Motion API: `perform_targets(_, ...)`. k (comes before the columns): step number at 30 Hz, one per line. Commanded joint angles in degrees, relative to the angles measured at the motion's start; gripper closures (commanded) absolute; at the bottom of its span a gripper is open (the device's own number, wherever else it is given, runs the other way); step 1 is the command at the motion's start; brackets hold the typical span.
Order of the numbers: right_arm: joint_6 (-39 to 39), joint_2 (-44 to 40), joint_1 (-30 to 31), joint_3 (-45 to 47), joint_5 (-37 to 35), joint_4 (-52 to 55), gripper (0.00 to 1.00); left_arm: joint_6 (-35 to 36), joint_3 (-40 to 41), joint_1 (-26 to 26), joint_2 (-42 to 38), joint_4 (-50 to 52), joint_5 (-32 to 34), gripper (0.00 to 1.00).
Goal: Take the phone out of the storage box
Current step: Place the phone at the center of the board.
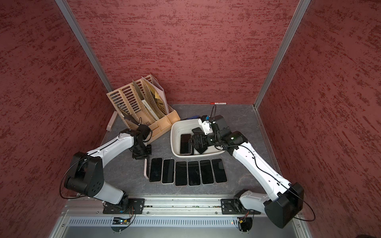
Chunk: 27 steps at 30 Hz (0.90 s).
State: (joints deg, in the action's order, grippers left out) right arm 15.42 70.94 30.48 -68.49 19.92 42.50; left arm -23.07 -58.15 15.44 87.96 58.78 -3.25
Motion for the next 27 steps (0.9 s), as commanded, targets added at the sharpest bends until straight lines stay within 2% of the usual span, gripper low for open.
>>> perform_targets(1,0.29,0.56,-0.49,0.81,0.11,-2.4,0.02,0.19,0.84,-1.29,-1.11,-0.96,-6.51,0.96)
perform_targets(14,0.02,2.1,-0.45,0.9,0.95,-3.74,0.02,-0.51,2.7,-5.8,-0.24,3.71,-3.39,0.81)
perform_targets(20,-0.91,2.11,-0.56,1.16,0.9,-3.99,0.02,-1.19,1.72,-6.3,0.8,5.46,-2.12,0.58)
perform_targets(25,-1.37,2.1,-0.69,1.37,0.82,-4.02,0.02,-1.34,1.25,-6.73,1.39,5.99,-1.69,0.47)
perform_targets(26,-1.36,2.17,-0.85,1.35,0.7,-3.71,0.02,-1.3,0.91,-6.84,1.37,6.26,-1.45,0.38)
perform_targets(27,-1.31,2.32,-0.93,1.18,0.66,-3.3,0.02,-1.32,0.19,-7.01,1.49,6.79,-1.12,0.07)
